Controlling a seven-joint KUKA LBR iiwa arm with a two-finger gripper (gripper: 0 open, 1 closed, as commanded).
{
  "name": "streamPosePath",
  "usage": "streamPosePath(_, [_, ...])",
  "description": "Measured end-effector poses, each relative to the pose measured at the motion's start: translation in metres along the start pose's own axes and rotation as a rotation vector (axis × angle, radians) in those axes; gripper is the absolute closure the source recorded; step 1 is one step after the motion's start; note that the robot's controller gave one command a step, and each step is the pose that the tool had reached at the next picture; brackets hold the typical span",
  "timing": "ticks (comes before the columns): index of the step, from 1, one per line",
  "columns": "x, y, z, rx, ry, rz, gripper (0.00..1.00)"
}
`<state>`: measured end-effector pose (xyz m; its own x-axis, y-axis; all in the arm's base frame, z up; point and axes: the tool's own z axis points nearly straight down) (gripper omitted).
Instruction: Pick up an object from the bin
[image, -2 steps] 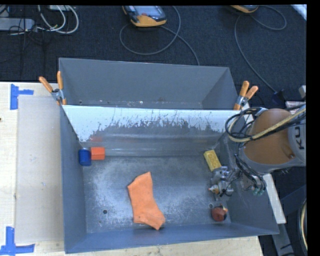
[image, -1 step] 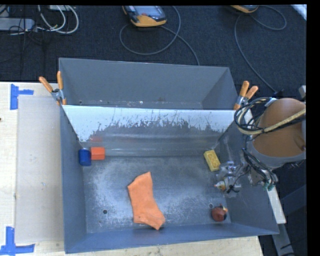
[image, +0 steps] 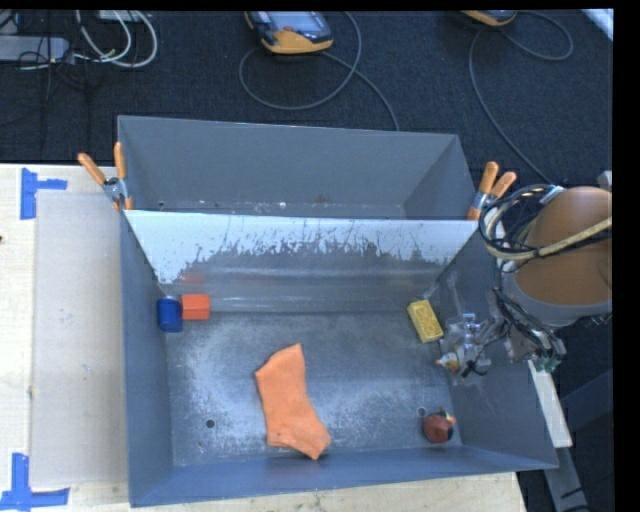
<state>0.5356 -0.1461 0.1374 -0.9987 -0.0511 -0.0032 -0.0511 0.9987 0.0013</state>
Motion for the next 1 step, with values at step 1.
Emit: streamPosePath(1, [-0.0005,0.0027,-0.0455,-0.006,0.017,-0.008,1.00])
